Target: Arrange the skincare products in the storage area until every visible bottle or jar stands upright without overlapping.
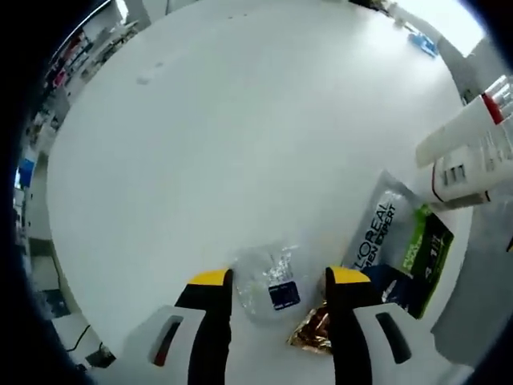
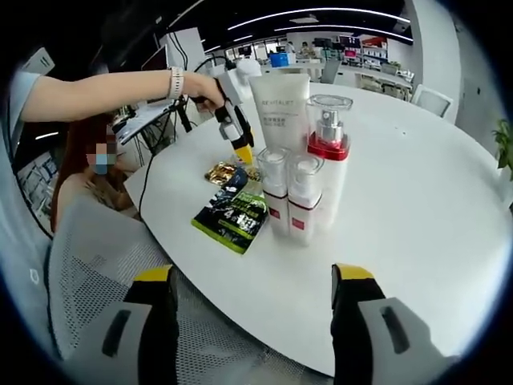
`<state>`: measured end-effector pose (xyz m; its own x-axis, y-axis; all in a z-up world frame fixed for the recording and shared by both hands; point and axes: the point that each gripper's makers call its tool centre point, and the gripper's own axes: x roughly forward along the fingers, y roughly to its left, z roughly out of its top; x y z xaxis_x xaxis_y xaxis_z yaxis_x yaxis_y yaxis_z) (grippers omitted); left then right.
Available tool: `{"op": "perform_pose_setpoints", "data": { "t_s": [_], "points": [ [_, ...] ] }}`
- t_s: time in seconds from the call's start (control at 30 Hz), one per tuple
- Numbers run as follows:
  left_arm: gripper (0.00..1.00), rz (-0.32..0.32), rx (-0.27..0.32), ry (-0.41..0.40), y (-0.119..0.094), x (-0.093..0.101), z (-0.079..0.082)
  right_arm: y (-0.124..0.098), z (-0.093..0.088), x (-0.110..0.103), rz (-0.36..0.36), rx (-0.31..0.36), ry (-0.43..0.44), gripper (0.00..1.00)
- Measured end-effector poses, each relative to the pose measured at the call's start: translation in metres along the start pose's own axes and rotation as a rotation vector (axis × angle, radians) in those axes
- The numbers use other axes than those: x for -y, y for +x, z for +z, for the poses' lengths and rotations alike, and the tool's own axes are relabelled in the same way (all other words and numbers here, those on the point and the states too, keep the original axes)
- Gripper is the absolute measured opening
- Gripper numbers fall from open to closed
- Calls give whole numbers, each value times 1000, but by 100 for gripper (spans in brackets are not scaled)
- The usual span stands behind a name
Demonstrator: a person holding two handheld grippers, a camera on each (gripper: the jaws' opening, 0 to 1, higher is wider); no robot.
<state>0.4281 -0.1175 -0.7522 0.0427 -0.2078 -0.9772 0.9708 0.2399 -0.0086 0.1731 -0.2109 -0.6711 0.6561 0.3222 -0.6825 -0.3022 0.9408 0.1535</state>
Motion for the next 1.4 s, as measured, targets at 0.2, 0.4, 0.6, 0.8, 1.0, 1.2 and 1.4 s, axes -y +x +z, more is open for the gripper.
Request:
{"op": "perform_pose_setpoints", "data": {
  "t_s": [0.2, 0.4, 0.6, 0.8, 1.0, 1.2, 1.4],
  "points": [
    [43, 8, 5, 2, 0, -1, 1, 1, 1, -1, 3, -1, -6, 78],
    [37, 11, 10, -23, -1, -7, 2, -1, 1, 1, -6, -3, -11, 78],
    [37, 8, 23, -12, 0, -9, 2, -2, 1, 1, -8, -4, -15, 78],
    [36, 11, 28, 29, -4, -12, -3, -6, 8, 2, -11, 2, -32, 80],
    [36, 31, 67, 38, -18, -16, -4, -8, 20, 5, -22, 26, -55, 84],
    [36, 53, 95, 71, -34, -18, -12, -10, 29, 4, -24, 53, -77, 87],
    [36, 61, 90, 86, -42, -16, -21, -10, 31, 2, -25, 61, -86, 90]
  ]
}}
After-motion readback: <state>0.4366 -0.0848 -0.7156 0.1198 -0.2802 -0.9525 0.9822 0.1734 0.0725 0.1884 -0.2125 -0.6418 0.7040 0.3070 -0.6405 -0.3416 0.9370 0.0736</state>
